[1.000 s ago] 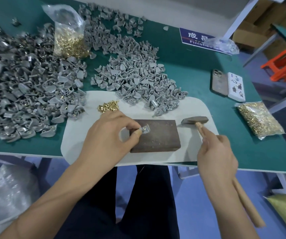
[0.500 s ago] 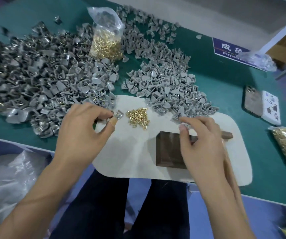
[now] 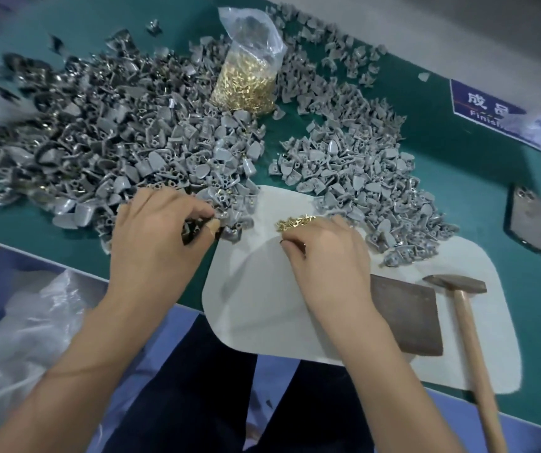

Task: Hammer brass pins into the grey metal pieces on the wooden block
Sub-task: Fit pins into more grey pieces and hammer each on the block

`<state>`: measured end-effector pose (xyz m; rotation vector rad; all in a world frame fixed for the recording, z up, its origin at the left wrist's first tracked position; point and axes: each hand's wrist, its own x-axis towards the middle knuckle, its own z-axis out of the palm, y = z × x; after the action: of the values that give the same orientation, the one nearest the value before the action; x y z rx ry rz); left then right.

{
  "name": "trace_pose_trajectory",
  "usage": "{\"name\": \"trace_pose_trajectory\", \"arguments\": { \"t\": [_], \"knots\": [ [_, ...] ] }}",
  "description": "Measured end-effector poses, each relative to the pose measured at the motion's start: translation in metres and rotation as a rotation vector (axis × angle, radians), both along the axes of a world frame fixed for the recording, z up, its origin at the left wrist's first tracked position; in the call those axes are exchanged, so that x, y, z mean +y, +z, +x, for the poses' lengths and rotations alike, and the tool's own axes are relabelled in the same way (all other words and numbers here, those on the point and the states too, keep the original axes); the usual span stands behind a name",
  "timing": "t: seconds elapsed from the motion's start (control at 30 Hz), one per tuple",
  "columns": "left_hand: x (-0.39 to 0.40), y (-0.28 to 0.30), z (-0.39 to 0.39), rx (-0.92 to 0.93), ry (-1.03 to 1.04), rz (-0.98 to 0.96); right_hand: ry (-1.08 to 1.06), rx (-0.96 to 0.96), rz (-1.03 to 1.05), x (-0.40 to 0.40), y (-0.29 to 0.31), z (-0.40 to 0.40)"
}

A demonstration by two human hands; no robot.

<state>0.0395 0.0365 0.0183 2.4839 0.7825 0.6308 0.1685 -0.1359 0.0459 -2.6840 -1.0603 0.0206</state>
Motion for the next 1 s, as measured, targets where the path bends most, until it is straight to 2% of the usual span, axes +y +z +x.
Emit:
{"name": "trace_pose_trajectory", "arguments": {
  "t": [0.17, 0.47, 0.7, 0.87, 1.0],
  "knots": [
    [-0.007, -0.001, 0.002, -0.055, 0.006, 0.026, 0.087, -0.082, -0.173, 0.008, 0.003, 0.003],
    [-0.025, 0.007, 0.007, -0.090, -0.105, 0.065, 0.081, -0.006, -0.178, 0.015, 0.009, 0.012],
    [-0.058, 0.017, 0.031, -0.099, -0.309, -0.101, -0.140, 0.020, 0.184, -0.048, 0.019, 0.023],
    [-0.094, 0.033, 0.086, -0.004, -0.552, -0.135, -0.359, 0.109, 0.615, -0.118, 0.019, 0.038],
    [-0.119, 0.043, 0.138, 0.173, -0.631, -0.159, -0.455, 0.131, 0.802, -0.144, 0.015, 0.038]
  ]
}}
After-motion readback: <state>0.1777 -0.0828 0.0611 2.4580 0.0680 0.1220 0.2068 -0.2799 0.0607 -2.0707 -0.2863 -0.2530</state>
